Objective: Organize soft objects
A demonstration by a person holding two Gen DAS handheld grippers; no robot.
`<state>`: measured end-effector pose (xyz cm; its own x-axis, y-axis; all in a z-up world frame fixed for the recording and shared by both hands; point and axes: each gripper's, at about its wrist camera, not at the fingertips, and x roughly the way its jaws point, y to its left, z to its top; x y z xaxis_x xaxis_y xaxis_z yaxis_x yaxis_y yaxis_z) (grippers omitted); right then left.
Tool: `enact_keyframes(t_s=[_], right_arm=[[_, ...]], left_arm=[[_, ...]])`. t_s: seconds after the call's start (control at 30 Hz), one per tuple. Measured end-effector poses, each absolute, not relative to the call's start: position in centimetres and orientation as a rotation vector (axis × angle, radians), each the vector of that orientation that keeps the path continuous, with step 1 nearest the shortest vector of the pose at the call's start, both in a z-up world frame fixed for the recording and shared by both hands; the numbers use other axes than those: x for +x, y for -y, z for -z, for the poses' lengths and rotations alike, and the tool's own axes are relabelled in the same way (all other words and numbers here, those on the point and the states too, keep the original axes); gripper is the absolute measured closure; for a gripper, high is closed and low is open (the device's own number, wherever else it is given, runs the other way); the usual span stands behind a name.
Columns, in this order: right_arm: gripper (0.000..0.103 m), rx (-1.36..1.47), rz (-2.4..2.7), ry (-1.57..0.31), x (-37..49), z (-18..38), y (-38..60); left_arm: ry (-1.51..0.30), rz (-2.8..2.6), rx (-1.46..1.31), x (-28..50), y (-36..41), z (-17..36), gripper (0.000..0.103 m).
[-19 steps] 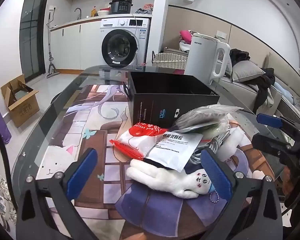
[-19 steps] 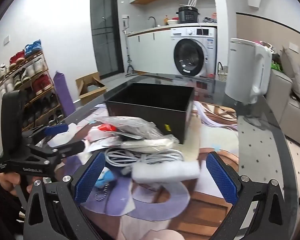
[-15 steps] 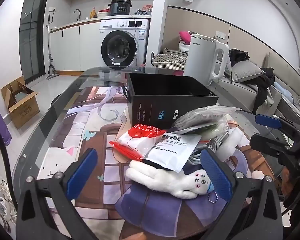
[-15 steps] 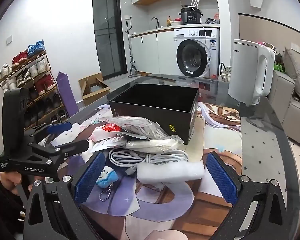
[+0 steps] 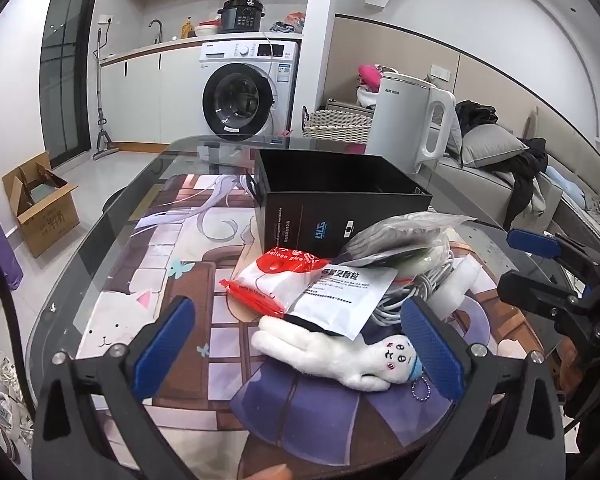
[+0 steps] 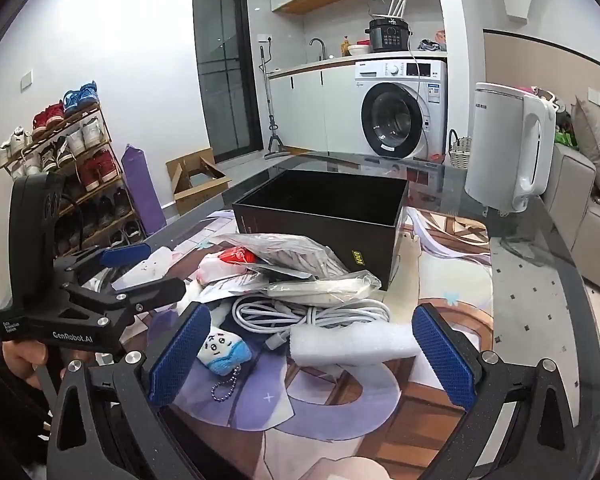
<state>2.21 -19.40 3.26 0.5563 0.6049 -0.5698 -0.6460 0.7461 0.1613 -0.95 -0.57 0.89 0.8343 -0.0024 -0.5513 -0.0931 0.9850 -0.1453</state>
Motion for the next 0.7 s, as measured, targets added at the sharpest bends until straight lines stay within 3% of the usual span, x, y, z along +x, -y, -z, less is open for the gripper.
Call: enact_keyframes(t_s=[0.7], right_arm=[[0.001,-0.111,-0.766,-0.618,2.72,-2.72,20.63]], left_arm=[[-0.582,-0.041,-0.141,-1.07,1.58,-0.97,0.000]])
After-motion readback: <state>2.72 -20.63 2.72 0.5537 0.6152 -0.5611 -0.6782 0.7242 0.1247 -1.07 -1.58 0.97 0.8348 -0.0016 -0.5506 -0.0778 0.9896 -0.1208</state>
